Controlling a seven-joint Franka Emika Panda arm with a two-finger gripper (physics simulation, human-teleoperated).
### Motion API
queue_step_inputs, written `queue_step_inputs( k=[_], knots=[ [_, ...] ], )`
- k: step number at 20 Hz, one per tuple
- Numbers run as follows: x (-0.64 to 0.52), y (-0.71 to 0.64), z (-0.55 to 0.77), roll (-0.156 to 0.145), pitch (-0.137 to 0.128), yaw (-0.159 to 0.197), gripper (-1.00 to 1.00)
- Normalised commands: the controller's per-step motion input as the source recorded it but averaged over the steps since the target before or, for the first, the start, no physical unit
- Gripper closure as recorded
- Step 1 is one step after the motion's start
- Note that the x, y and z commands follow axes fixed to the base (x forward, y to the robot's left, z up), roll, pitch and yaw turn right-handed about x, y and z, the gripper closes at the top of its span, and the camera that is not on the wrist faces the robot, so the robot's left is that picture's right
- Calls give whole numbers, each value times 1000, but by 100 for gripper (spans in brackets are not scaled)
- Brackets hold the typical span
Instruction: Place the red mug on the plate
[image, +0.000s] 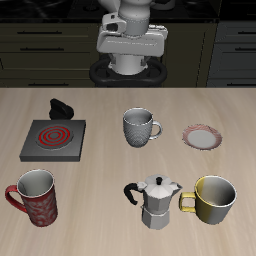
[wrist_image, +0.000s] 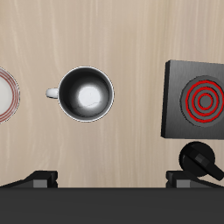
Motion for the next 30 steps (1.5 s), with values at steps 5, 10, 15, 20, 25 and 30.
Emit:
queue_step_inputs(
  k=[5, 10, 15, 20, 25, 30],
  knots=[
    [114, -53, 41, -7, -13, 22, -100],
    [255, -86, 83, 33, 11, 2, -100],
    [305, -248, 192, 24, 5, -14, -100],
    [395, -473, 162, -23, 28, -36, -100],
    [327, -418, 83, -57, 21, -66, -100],
    [405, -408, 102, 19, 31, 1, -100]
  ],
)
